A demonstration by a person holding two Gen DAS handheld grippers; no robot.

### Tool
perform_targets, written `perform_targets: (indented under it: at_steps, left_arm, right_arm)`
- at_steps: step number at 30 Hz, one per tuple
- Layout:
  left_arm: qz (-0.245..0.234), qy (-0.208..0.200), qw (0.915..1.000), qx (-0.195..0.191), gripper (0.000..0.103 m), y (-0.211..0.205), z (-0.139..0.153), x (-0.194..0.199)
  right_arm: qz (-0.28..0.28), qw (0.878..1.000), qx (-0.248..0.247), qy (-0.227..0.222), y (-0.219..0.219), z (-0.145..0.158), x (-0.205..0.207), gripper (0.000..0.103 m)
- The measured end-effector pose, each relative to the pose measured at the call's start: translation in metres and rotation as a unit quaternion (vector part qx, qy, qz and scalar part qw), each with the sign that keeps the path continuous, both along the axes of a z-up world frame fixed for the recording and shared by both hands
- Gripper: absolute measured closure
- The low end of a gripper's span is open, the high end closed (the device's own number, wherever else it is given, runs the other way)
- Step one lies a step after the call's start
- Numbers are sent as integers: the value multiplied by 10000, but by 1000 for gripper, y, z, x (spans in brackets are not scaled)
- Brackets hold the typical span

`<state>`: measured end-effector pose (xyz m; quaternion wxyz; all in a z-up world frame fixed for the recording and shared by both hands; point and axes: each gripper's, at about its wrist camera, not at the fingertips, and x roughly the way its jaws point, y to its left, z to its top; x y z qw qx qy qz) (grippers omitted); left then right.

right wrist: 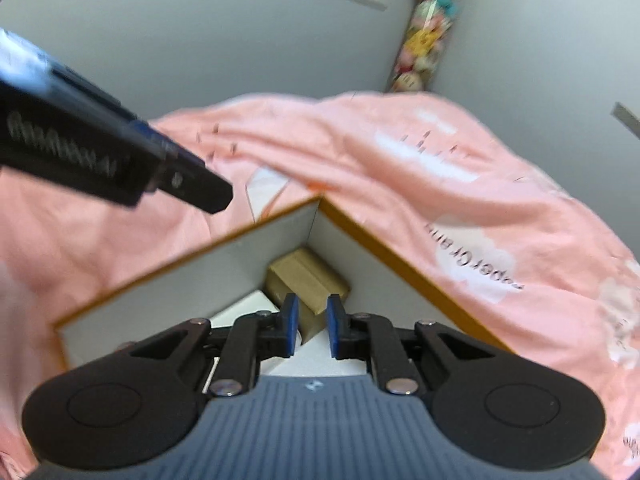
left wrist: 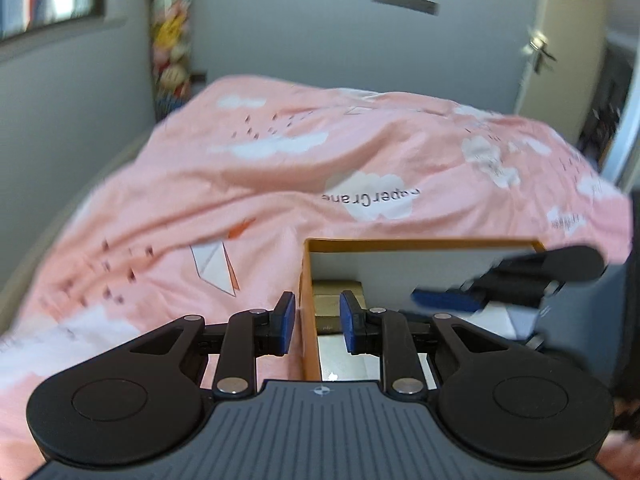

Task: Organize objects
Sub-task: 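Move both grippers back toward the remaining items beside the box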

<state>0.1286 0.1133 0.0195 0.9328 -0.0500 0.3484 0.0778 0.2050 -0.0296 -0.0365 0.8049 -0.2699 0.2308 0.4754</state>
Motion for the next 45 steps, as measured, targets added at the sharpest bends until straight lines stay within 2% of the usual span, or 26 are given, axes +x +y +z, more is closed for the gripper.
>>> perform_targets:
  at_steps: [4, 8, 11, 13, 18, 24, 26, 29, 31, 33, 35, 37, 38, 40, 45]
  left_arm:
    - [-319, 91, 9964, 785, 70, -19, 7, -29]
    - [-514, -19, 9878, 1468, 57, -23, 10, -70]
    - [-581, -125, 9775, 2023, 49, -21, 5, -98]
    - [-596, -159, 9744, 2163, 49, -16, 0, -112]
    - [-499, -33, 9728, 2263, 49, -1, -14, -145]
    - [-131, 323, 9841, 1740, 49, 23, -30, -154]
    - [-159, 218, 9860, 1645, 49, 25, -27, -155]
    - [-302, -75, 9784, 2046, 47, 16, -17, -156]
    - [-429, -231, 9808, 1891, 42, 10, -8, -155]
    - [-560, -331, 9836, 1682, 41, 4, -1, -152]
    - [-848, -393, 9824, 1617, 41, -8, 3, -149]
    - [-1284, -341, 9770, 1669, 41, -23, 2, -146]
    - [-1577, -291, 9717, 1736, 41, -32, 0, -145]
    - [-2100, -162, 9588, 1908, 41, -51, -9, -144]
    - [-2964, 144, 9270, 2295, 41, -86, -41, -142]
  right_arm:
    - [-247, 9981, 553, -120, -39, 24, -29, 74]
    - [-568, 9938, 952, -131, -85, 39, -60, 70]
    - [-862, 9901, 1106, -37, -106, 36, -74, 67]
    - [-1083, 9878, 1114, -48, -119, 32, -85, 67]
    - [-1559, 9819, 1079, 23, -139, 17, -109, 67]
    - [-1900, 9737, 1096, 620, -157, 7, -127, 67]
    - [-1940, 9725, 1088, 697, -156, 5, -129, 67]
    - [-1925, 9737, 1015, 672, -153, 4, -134, 67]
    - [-1799, 9765, 963, 700, -149, 5, -139, 66]
    - [-1639, 9803, 856, 692, -142, 4, -143, 66]
    - [-1497, 9839, 697, 684, -135, 2, -146, 67]
    - [-1425, 9855, 562, 735, -130, -2, -146, 67]
    - [-1417, 9857, 508, 761, -129, -4, -146, 67]
    - [-1418, 9855, 442, 816, -127, -7, -145, 67]
    - [-1456, 9843, 391, 919, -127, -12, -143, 67]
